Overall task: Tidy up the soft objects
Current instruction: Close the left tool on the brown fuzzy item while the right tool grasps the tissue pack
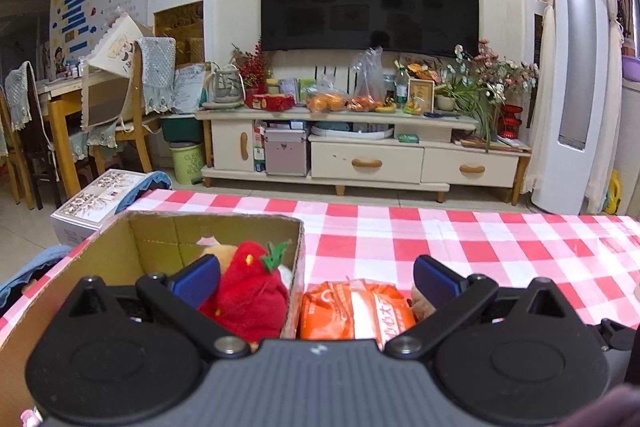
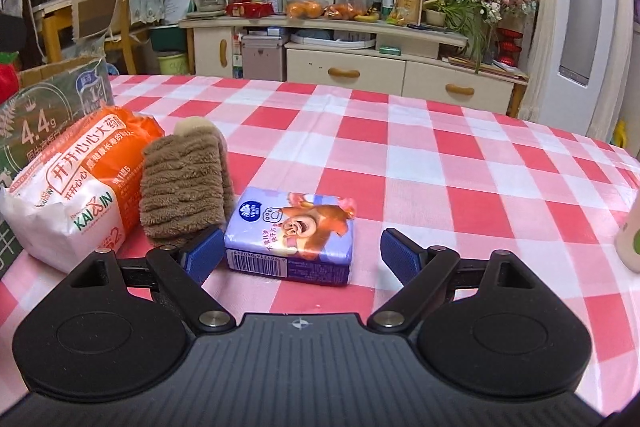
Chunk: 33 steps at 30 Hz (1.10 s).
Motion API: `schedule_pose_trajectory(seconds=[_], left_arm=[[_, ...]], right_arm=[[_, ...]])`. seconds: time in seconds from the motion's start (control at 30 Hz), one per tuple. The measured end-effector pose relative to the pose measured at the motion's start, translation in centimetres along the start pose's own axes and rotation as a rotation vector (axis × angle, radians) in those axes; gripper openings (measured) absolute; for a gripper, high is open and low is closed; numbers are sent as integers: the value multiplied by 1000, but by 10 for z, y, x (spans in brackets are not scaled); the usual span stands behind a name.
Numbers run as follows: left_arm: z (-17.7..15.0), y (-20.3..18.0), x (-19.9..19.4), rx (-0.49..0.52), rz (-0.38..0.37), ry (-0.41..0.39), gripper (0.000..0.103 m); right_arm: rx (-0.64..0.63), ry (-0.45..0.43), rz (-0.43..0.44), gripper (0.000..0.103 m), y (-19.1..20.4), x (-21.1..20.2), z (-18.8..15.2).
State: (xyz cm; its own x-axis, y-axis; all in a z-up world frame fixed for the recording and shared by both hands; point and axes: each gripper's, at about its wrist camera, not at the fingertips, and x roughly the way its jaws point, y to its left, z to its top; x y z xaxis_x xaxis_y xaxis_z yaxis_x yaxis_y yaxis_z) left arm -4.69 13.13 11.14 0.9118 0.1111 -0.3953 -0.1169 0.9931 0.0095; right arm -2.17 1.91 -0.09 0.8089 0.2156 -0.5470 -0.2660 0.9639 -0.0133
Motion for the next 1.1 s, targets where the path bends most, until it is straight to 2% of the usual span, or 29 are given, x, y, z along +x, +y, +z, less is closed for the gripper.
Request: schedule_pose_trajectory(seconds=[0.37, 0.43, 0.6, 0.83, 1.1], left_arm=[[3, -17, -8, 38, 14, -89, 102], [2, -23, -8, 52, 2, -96, 102], [-1, -39, -9, 90, -8, -106, 102], [-7, -60, -7, 119, -48, -86, 102], [-19, -92, 8, 130, -88, -7, 102]], right_arm=[[-9, 0, 15, 103, -1, 7, 0], [-14, 2, 8, 96, -3, 9, 0], [16, -2, 0, 96, -17, 7, 0], [80, -3, -56, 96, -52, 1, -1], [105, -31, -114, 96, -81, -10, -4]])
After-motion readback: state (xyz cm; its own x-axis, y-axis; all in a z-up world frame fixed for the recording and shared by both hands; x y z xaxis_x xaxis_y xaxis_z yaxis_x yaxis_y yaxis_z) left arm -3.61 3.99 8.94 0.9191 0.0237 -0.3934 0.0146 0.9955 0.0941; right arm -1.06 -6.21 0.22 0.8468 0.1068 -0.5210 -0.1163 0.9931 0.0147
